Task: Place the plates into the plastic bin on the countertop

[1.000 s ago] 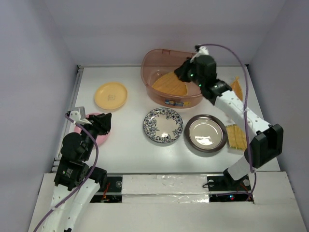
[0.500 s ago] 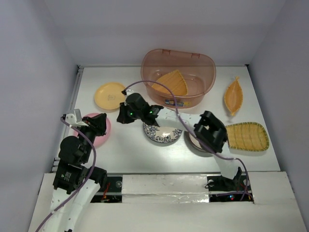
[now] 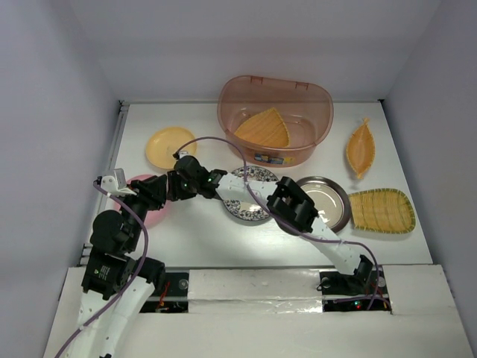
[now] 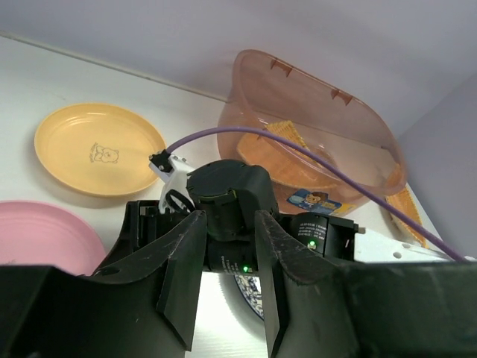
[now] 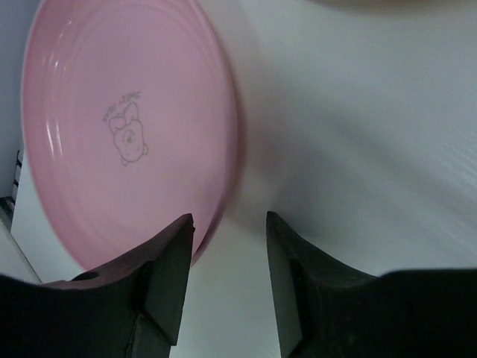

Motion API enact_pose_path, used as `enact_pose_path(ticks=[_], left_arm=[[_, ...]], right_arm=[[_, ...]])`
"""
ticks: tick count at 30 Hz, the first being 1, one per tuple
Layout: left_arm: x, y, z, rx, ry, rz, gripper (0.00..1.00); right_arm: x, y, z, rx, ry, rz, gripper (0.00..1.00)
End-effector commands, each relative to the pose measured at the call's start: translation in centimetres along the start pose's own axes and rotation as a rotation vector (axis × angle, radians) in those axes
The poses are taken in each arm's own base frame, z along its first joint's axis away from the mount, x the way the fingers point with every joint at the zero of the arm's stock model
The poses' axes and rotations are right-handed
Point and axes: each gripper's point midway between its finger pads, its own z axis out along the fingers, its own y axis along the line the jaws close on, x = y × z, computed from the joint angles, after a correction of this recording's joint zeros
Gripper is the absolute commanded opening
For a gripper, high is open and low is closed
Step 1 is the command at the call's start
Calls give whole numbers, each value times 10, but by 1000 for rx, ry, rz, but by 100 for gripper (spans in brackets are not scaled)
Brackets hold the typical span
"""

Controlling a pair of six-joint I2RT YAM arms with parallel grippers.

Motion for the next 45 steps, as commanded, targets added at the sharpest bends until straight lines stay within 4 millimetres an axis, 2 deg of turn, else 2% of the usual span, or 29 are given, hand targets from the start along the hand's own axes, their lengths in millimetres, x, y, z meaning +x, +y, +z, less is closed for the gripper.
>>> enact_pose_path(ticks=[1, 3, 4, 6, 7, 8, 9, 11, 14, 15, 17, 18, 19, 21, 23, 24, 25, 26, 27, 28, 29, 31, 32, 33, 35, 38, 39, 43, 45], left_arm=[[-23, -14, -5, 52, -67, -11, 30], [-22, -13, -5, 51, -65, -11, 30], [-21, -13, -5, 48, -62, -11, 30], [-22, -12, -5, 45, -64, -11, 30], [-22, -13, -5, 47, -66, -11, 30], [-22, -13, -5, 47, -66, -11, 30], [-23, -13, -5, 47, -68, -11, 30], [-24, -13, -6, 45, -71, -12, 30], [-25, -12, -6, 41, -74, -15, 30], [-25, -11, -6, 35, -77, -16, 30], [-26, -10, -7, 28, -79, -20, 30], [-27, -9, -7, 21, -82, -22, 30], [-27, -9, -7, 19, -85, -24, 30], [-29, -7, -9, 10, -96, -26, 30], [-30, -6, -9, 5, -98, -27, 30], [-31, -5, -9, -1, -103, -26, 30], [-31, -4, -10, -4, -104, -27, 30], [-31, -4, -10, -6, -104, -28, 30], [-30, -3, -9, -11, -100, -27, 29], [-29, -3, -8, -12, -98, -28, 29], [-29, -3, -8, -14, -99, -28, 29], [-28, 2, -7, -38, -98, -28, 29], [-27, 3, -6, -43, -94, -33, 29], [-26, 4, -5, -52, -86, -33, 29], [-23, 4, -2, -51, -72, -30, 29], [-16, 4, 3, -56, -41, -26, 29], [-13, 4, 5, -58, -26, -24, 29], [-3, 6, 13, -72, 16, -16, 29], [3, 7, 17, -78, 45, -13, 29]], right_arm=[[0, 12, 6, -25, -8, 38, 47], [2, 9, 9, -23, -14, 56, 39], [0, 9, 7, -23, -22, 62, 30], [3, 8, 4, -35, -38, 81, 20], [2, 9, 1, -43, -50, 88, 9], [-10, 19, -12, -65, -81, 98, 5], [-7, 13, -14, -54, -92, 102, 2], [-19, 21, -28, -73, -132, 104, 0], [-49, 38, -67, -108, -238, 89, 0], [-65, 42, -89, -97, -294, 82, 0], [-80, 42, -112, -63, -352, 43, 0], [-105, 40, -137, -33, -426, 38, 0], [-107, 38, -146, -11, -439, 24, 0], [-133, 12, -169, 61, -496, 10, 0], [-156, 2, -206, 91, -563, 0, 0], [-173, -19, -221, 145, -600, 8, 0], [-185, -28, -237, 168, -632, 10, 0], [-200, -33, -265, 187, -675, -2, 0], [-206, -50, -278, 233, -673, 0, 0], [-225, -79, -299, 290, -710, 19, 0], [-237, -90, -320, 323, -738, 12, 0], [-251, -120, -345, 389, -752, 18, 0], [-263, -149, -364, 449, -768, 30, 0], [-269, -162, -372, 482, -764, 30, 0], [-278, -197, -385, 553, -744, 31, 0], [-279, -236, -380, 637, -670, 39, 0], [-277, -257, -385, 673, -647, 55, 0], [-274, -300, -366, 672, -558, 92, 0], [-276, -306, -362, 667, -541, 91, 0]])
